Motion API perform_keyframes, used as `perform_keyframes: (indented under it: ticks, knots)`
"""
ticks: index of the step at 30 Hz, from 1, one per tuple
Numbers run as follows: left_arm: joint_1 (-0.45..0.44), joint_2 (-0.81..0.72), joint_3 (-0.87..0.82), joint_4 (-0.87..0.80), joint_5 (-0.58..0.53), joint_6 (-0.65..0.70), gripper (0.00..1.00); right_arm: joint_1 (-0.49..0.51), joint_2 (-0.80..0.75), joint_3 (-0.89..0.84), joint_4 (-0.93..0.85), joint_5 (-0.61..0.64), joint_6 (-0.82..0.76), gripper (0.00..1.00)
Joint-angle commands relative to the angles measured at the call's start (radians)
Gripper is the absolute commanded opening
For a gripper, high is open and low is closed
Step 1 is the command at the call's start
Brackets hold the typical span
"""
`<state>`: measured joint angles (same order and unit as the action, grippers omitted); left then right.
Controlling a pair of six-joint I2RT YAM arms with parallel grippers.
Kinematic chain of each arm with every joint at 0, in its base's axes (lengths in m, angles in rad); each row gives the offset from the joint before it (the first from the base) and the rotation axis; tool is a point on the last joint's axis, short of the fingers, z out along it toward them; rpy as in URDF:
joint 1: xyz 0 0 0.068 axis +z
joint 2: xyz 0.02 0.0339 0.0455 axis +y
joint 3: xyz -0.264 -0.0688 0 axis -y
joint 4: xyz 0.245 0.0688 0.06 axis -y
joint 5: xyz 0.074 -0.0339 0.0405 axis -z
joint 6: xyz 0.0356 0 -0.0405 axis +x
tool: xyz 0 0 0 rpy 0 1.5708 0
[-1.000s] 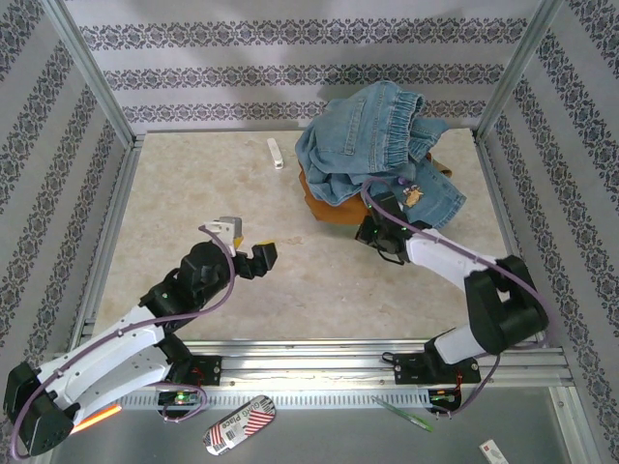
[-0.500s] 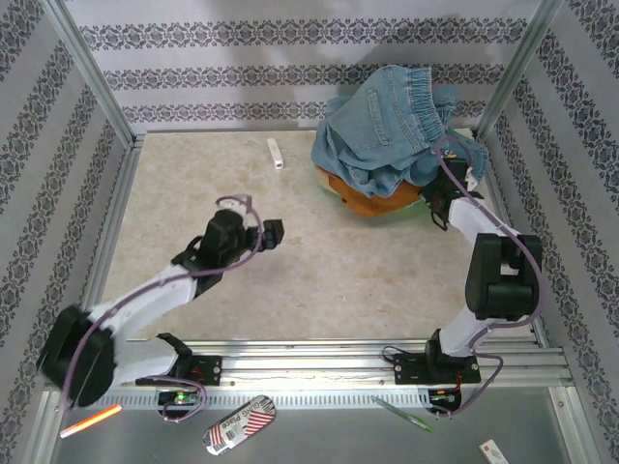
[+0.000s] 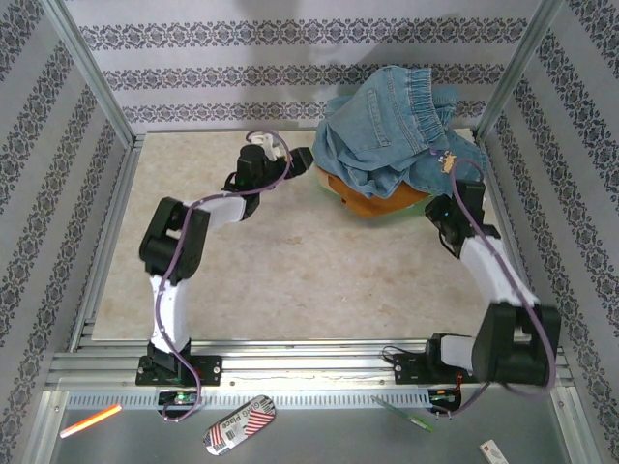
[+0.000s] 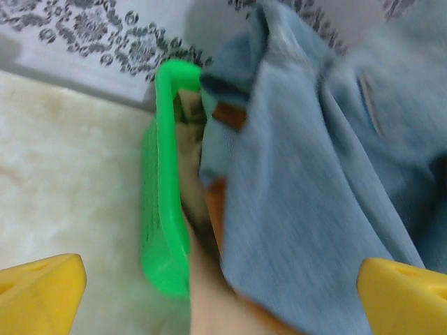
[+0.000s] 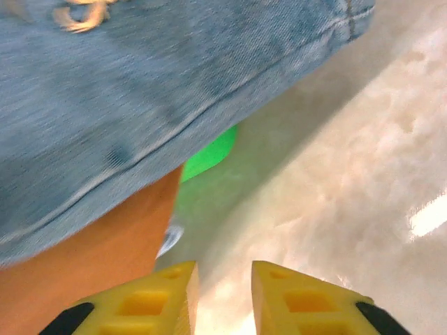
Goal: Fold and stack the trousers
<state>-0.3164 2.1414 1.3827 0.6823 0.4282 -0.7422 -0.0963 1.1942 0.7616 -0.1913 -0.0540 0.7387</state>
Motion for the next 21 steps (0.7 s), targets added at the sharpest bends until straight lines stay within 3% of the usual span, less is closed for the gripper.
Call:
perform_keyframes:
  ticks: [1,8,12,18,21]
  knots:
    - [0.014,0.132,0.153,0.161,0.181,-0.148,1.0,0.023,-0.128,-0.087,-0.037,-0.033,-0.001,0.4]
    - [-0.005,0.31,0.323,0.146,0.126,-0.258,1.0,0.023,-0.352,-0.103,-0.192,-0.008,-0.03,0.53]
    - [-0.078,0.331,0.382,0.089,0.125,-0.23,1.0,0.014,-0.396,-0.063,-0.239,0.028,-0.043,0.57]
    - [-0.189,0.319,0.343,0.176,0.066,-0.261,0.95,0.001,-0.387,-0.038,-0.255,0.043,-0.041,0.57]
    - [-0.277,0.312,0.328,0.198,0.002,-0.233,0.94,0.001,-0.363,-0.053,-0.253,0.041,-0.024,0.46]
